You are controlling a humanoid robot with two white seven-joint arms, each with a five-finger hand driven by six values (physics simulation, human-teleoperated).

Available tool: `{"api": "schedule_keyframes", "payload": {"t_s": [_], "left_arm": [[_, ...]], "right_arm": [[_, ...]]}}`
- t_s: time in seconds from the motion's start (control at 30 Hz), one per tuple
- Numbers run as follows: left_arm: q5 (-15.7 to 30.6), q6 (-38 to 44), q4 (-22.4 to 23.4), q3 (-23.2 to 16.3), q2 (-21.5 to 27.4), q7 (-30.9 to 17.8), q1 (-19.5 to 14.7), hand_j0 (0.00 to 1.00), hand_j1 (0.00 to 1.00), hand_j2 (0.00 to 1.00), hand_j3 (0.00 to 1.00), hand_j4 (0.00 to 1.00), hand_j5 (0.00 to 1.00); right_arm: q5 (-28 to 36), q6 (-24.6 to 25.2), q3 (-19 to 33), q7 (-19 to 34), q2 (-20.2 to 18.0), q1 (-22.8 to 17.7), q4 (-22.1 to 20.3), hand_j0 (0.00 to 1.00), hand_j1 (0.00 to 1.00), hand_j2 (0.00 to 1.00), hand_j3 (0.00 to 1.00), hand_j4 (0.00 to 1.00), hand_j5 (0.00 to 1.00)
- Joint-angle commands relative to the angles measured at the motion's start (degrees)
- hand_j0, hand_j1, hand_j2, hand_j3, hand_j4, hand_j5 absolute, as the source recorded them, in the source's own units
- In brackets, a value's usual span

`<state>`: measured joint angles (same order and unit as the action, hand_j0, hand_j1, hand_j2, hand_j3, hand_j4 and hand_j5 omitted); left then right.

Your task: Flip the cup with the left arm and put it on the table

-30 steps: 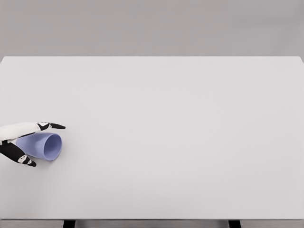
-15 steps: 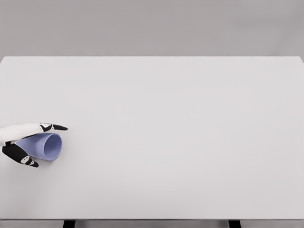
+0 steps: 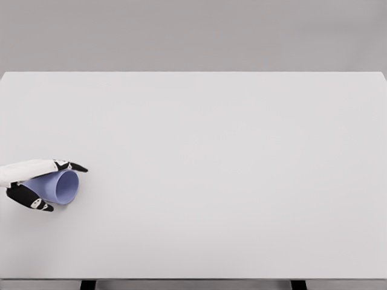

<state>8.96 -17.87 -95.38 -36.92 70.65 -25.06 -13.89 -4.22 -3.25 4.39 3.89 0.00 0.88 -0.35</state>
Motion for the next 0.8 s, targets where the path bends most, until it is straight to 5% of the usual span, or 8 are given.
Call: {"api": "schedule_keyframes", "payload": {"t_s": [0.0,0.3,0.6,0.77], "left_arm": [[-0.4,0.1,0.0,-0.3,-0.2,0.0,0.0,0.86,0.86,0.86,0.86,0.86,0.86],[-0.9,1.5,0.0,-0.6,-0.8,0.0,0.0,0.66,0.66,0.66,0.66,0.66,0.66],[0.3,1.5,0.5,-0.3,-0.7,0.2,-1.1,0.63,0.63,0.63,0.63,0.63,0.63],[6.2,1.4,1.0,0.1,-0.7,0.2,-2.9,0.61,0.61,0.61,0.61,0.61,0.61]], "right_arm": [[0.0,0.0,0.0,0.1,0.0,0.0,0.0,1.0,1.0,1.0,1.0,1.0,1.0],[0.0,0.0,0.0,0.1,0.0,0.0,0.0,1.0,1.0,1.0,1.0,1.0,1.0],[0.0,0.0,0.0,0.0,0.0,0.0,0.0,1.0,1.0,1.0,1.0,1.0,1.0],[0.0,0.0,0.0,0.1,0.0,0.0,0.0,1.0,1.0,1.0,1.0,1.0,1.0]]}}
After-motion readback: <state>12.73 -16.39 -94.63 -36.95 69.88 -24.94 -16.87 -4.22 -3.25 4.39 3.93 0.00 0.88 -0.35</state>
